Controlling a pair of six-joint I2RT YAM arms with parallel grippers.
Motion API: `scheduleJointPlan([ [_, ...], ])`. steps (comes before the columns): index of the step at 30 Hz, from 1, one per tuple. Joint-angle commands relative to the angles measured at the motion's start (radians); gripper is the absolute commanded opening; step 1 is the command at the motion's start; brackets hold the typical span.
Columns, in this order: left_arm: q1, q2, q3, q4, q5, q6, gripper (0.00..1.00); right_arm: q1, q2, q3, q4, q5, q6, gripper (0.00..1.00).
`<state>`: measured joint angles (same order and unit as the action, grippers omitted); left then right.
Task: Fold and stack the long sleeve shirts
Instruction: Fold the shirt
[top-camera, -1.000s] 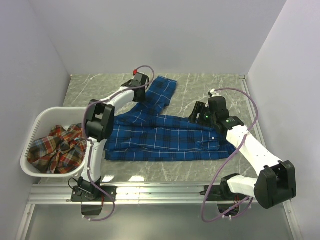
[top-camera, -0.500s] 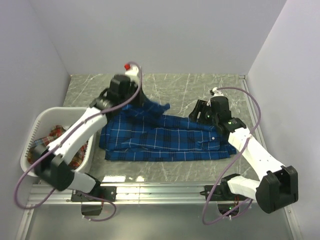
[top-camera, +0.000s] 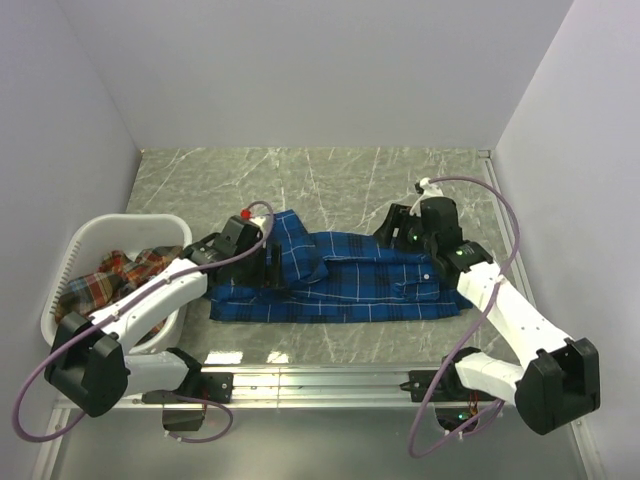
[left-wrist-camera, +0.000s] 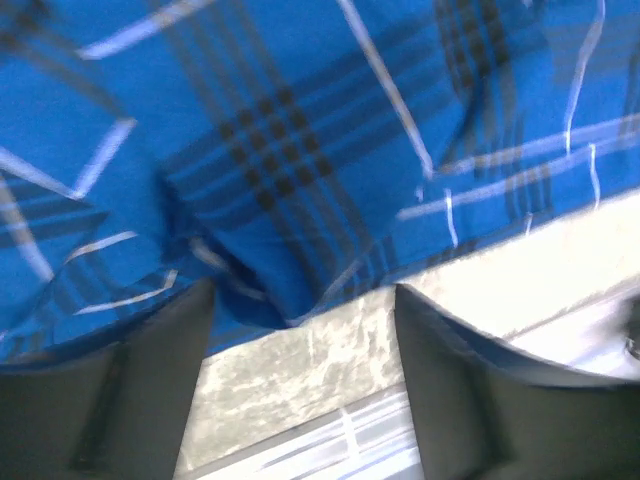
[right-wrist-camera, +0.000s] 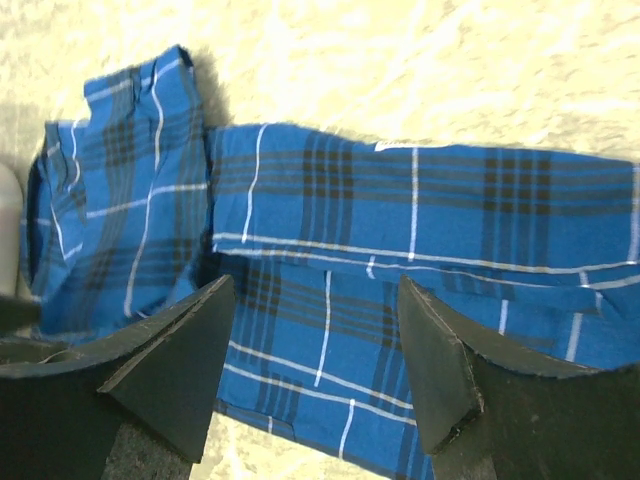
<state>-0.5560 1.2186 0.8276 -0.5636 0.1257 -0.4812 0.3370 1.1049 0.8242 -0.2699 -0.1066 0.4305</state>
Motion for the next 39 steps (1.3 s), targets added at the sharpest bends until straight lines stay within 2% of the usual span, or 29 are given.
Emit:
scheduleJointPlan([
  [1, -0.001, -0.005, 0.091, -0.039, -0.156, -0.089, 0.81, 0.023, 0.024, 0.030, 0.028, -0.016, -0.035, 0.73],
  [2, 0.013, 0.002, 0.129, -0.039, -0.178, -0.109, 0.92, 0.022, 0.029, 0.033, 0.024, -0.015, -0.039, 0.73],
  [3, 0.025, 0.008, 0.145, -0.018, -0.185, -0.121, 0.94, 0.023, 0.032, 0.036, 0.024, -0.013, -0.042, 0.73],
  [8, 0.151, 0.143, 0.189, 0.115, -0.149, -0.218, 0.84, 0.027, 0.045, 0.039, 0.026, -0.011, -0.052, 0.72],
  [13, 0.197, 0.339, 0.272, 0.240, -0.185, -0.240, 0.76, 0.027, 0.055, 0.036, 0.037, -0.027, -0.059, 0.72],
  [21, 0.234, 0.588, 0.426, 0.220, -0.282, -0.208, 0.75, 0.025, 0.072, 0.023, 0.052, -0.036, -0.059, 0.72],
  [26, 0.238, 0.644, 0.476, 0.197, -0.255, -0.197, 0.72, 0.025, 0.090, 0.021, 0.047, -0.007, -0.070, 0.72],
  [34, 0.246, 0.665, 0.475, 0.188, -0.301, -0.189, 0.77, 0.023, 0.136, 0.038, 0.057, -0.021, -0.065, 0.72],
  [39, 0.252, 0.700, 0.499, 0.232, -0.305, -0.163, 0.76, 0.025, 0.150, 0.044, 0.060, -0.033, -0.062, 0.72],
])
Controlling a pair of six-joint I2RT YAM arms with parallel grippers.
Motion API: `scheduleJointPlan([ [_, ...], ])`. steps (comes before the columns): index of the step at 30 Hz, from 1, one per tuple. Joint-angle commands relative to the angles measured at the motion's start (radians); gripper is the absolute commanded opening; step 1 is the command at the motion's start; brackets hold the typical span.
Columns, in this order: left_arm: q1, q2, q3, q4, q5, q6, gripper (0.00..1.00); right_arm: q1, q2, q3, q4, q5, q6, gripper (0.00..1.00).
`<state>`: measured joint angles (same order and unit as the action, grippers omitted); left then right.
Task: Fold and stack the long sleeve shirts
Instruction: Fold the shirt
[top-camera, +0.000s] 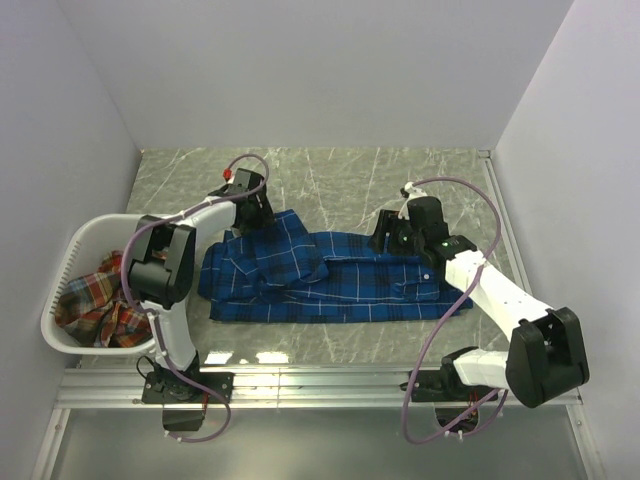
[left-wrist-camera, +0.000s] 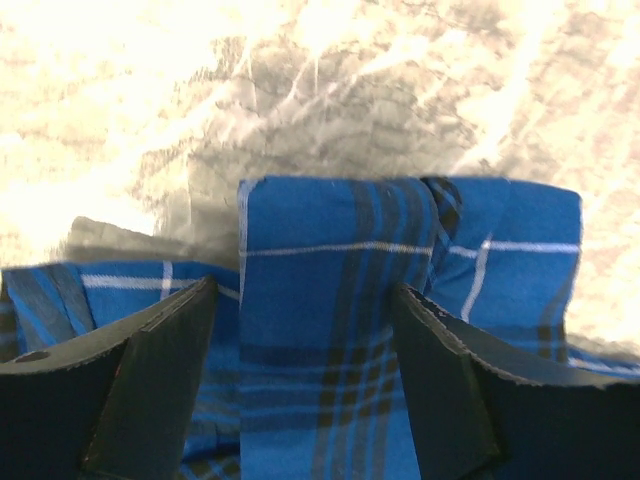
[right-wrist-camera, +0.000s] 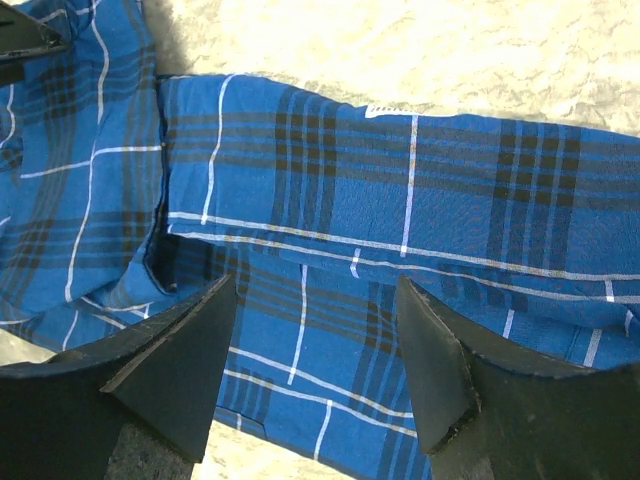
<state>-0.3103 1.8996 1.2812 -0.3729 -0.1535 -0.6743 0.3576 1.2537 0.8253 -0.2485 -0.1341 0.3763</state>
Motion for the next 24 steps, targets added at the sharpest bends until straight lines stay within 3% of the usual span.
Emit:
scheduleJointPlan([
  [1, 0.007, 0.024, 0.059, 0.048, -0.027, 0.036, 0.75, 0.006, -0.002, 0.038, 0.040, -0.004, -0.010, 0.72],
  [9, 0.008, 0.107, 0.125, 0.066, -0.012, 0.070, 0.70, 0.004, -0.005, 0.035, 0.038, -0.002, -0.011, 0.71],
  [16, 0.008, 0.125, 0.135, 0.075, 0.022, 0.107, 0.48, 0.004, 0.003, 0.037, 0.038, -0.005, -0.014, 0.71],
  [18, 0.008, 0.109, 0.127, 0.092, 0.038, 0.133, 0.47, 0.004, 0.003, 0.041, 0.038, -0.013, -0.014, 0.71],
  [21, 0.008, 0.070, 0.119, 0.124, 0.090, 0.180, 0.32, 0.004, 0.001, 0.052, 0.028, 0.005, -0.019, 0.71],
  [22, 0.008, 0.055, 0.118, 0.140, 0.109, 0.205, 0.20, 0.004, 0.003, 0.058, 0.008, 0.020, -0.019, 0.71],
  [24, 0.008, 0.000, 0.116, 0.149, 0.167, 0.228, 0.06, 0.004, 0.000, 0.072, -0.009, 0.066, -0.016, 0.71],
])
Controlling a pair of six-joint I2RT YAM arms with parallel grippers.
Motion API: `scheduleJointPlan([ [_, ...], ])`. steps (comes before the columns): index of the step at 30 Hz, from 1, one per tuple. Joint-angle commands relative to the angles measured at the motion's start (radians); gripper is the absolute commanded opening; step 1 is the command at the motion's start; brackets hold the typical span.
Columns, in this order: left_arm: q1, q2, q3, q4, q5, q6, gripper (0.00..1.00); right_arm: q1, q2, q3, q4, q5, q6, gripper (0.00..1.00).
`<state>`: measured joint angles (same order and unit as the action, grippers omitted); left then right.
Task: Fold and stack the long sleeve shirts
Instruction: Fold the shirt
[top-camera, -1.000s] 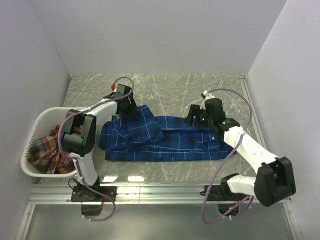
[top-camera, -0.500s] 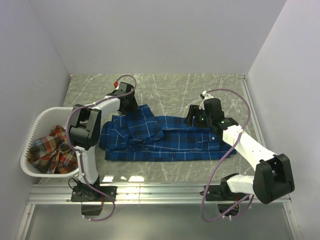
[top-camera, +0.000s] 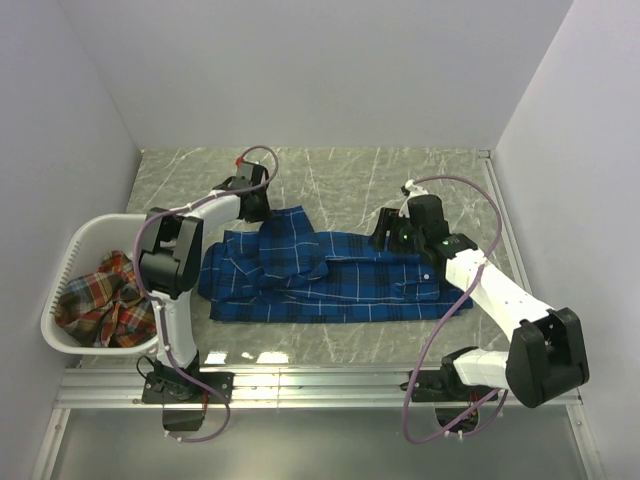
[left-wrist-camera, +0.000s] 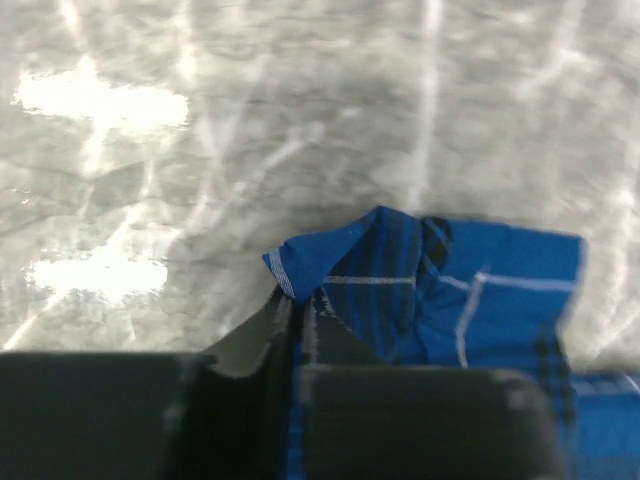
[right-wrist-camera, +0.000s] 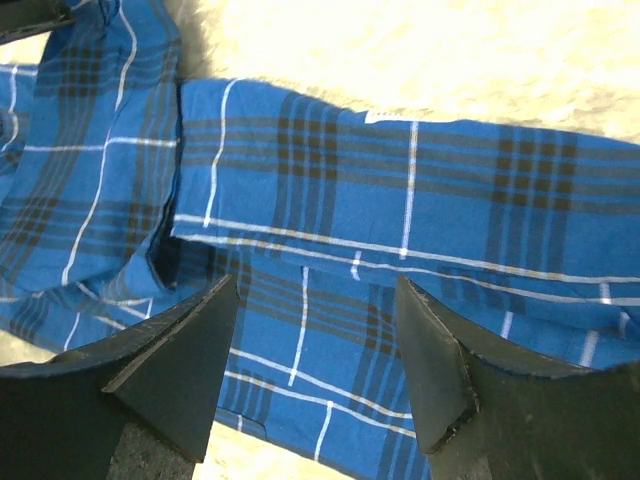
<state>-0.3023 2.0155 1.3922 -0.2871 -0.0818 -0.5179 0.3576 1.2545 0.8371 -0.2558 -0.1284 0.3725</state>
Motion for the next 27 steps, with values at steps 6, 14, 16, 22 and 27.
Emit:
scheduleJointPlan([
  [6, -0.035, -0.314, -0.039, 0.074, 0.319, 0.214, 0.01, 0.003, -0.018, 0.102, -0.022, 0.040, -0.021, 0.71],
  [14, -0.123, -0.514, -0.147, 0.033, 0.589, 0.444, 0.00, 0.014, -0.033, 0.169, 0.068, -0.227, -0.084, 0.74],
  [16, -0.150, -0.531, -0.144, -0.018, 0.609, 0.501, 0.00, 0.027, -0.040, 0.198, 0.075, -0.257, -0.127, 0.75],
  [22, -0.202, -0.561, -0.122, -0.099, 0.631, 0.602, 0.01, 0.075, -0.037, 0.281, 0.011, -0.413, -0.306, 0.75],
  [27, -0.228, -0.581, -0.087, -0.158, 0.689, 0.647, 0.01, 0.118, -0.003, 0.307, -0.007, -0.476, -0.363, 0.75],
])
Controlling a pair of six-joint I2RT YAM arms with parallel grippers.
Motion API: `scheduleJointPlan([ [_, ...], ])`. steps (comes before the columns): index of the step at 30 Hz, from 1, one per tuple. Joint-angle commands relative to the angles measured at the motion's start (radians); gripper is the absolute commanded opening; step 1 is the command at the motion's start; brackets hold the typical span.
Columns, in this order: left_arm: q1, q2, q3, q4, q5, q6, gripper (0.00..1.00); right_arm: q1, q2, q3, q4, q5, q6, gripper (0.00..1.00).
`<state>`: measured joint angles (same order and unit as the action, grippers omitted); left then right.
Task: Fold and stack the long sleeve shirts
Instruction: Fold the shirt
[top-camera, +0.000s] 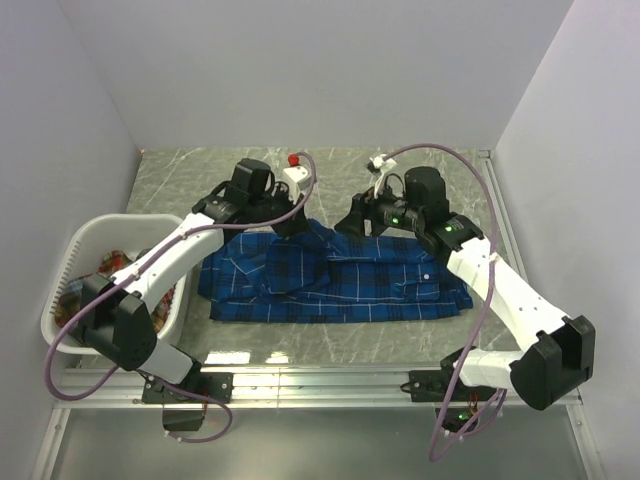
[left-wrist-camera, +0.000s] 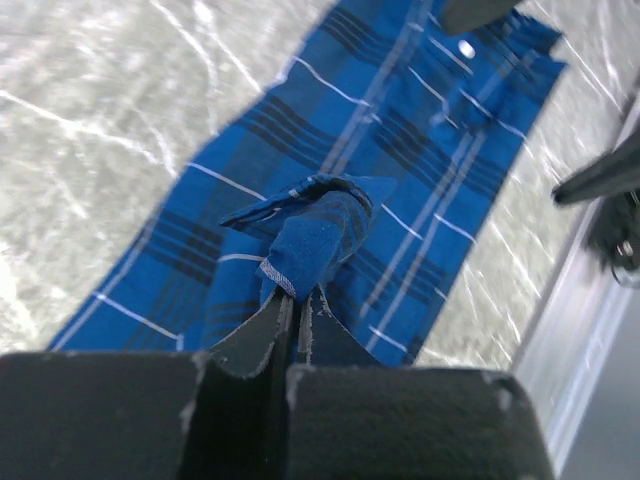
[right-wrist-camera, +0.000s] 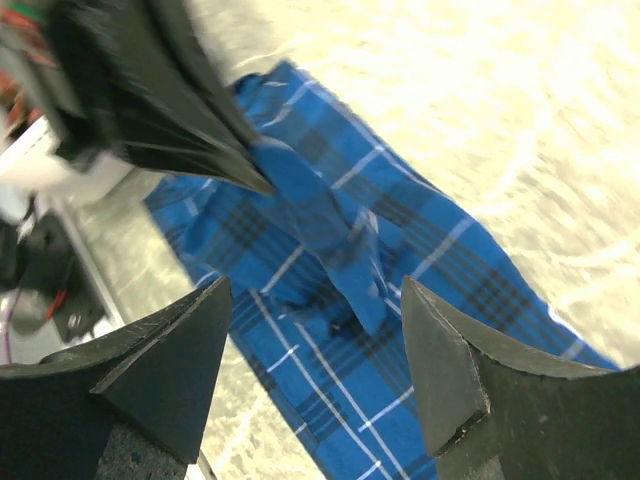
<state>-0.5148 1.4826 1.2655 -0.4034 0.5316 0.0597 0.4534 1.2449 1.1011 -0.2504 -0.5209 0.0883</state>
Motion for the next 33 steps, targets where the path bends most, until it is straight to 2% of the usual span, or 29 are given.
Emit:
scheduleJointPlan([
  [1, -0.022, -0.053, 0.044, -0.049, 0.082, 0.081, 0.01, 0.028, 0.014, 0.046, -0.007, -0.088, -0.079, 0.75],
  [12, -0.031, -0.140, 0.000, -0.043, 0.148, 0.095, 0.01, 0.073, 0.169, 0.112, -0.056, -0.232, -0.154, 0.74],
  [15, -0.033, -0.159, -0.011, -0.025, 0.153, 0.086, 0.01, 0.083, 0.194, 0.128, -0.072, -0.277, -0.166, 0.69],
  [17, -0.033, -0.163, -0.021, -0.017, 0.134, 0.081, 0.02, 0.100, 0.197, 0.140, -0.098, -0.286, -0.176, 0.62],
  [18, -0.031, -0.166, -0.026, -0.008, 0.122, 0.069, 0.05, 0.105, 0.195, 0.141, -0.107, -0.291, -0.185, 0.57],
  [19, -0.031, -0.169, -0.034, 0.004, 0.099, 0.057, 0.08, 0.108, 0.192, 0.140, -0.128, -0.294, -0.188, 0.42],
  [20, -0.030, -0.176, -0.052, 0.032, 0.049, 0.043, 0.12, 0.113, 0.188, 0.131, -0.138, -0.297, -0.190, 0.32],
  [21, -0.030, -0.179, -0.061, 0.044, 0.015, 0.008, 0.22, 0.114, 0.171, 0.122, -0.150, -0.303, -0.188, 0.21],
  [22, -0.028, -0.183, -0.072, 0.060, -0.013, -0.009, 0.28, 0.117, 0.159, 0.108, -0.161, -0.301, -0.185, 0.01],
  [24, -0.024, -0.209, -0.110, 0.112, -0.077, -0.052, 0.48, 0.120, 0.104, 0.031, -0.155, -0.294, -0.161, 0.00],
  [26, -0.011, -0.254, -0.171, 0.165, -0.125, -0.124, 0.62, 0.120, 0.056, -0.062, -0.141, -0.280, -0.136, 0.00],
  [27, -0.005, -0.269, -0.193, 0.217, -0.186, -0.176, 0.74, 0.120, 0.018, -0.087, -0.147, -0.275, -0.124, 0.00],
  [30, 0.024, -0.311, -0.259, 0.274, -0.339, -0.285, 0.84, 0.125, -0.018, -0.153, -0.231, -0.275, -0.124, 0.00],
  [32, 0.065, -0.321, -0.297, 0.293, -0.439, -0.366, 0.85, 0.131, -0.015, -0.184, -0.308, -0.260, -0.101, 0.02],
  [33, 0.074, -0.321, -0.307, 0.293, -0.440, -0.391, 0.84, 0.133, -0.012, -0.191, -0.325, -0.252, -0.090, 0.02],
])
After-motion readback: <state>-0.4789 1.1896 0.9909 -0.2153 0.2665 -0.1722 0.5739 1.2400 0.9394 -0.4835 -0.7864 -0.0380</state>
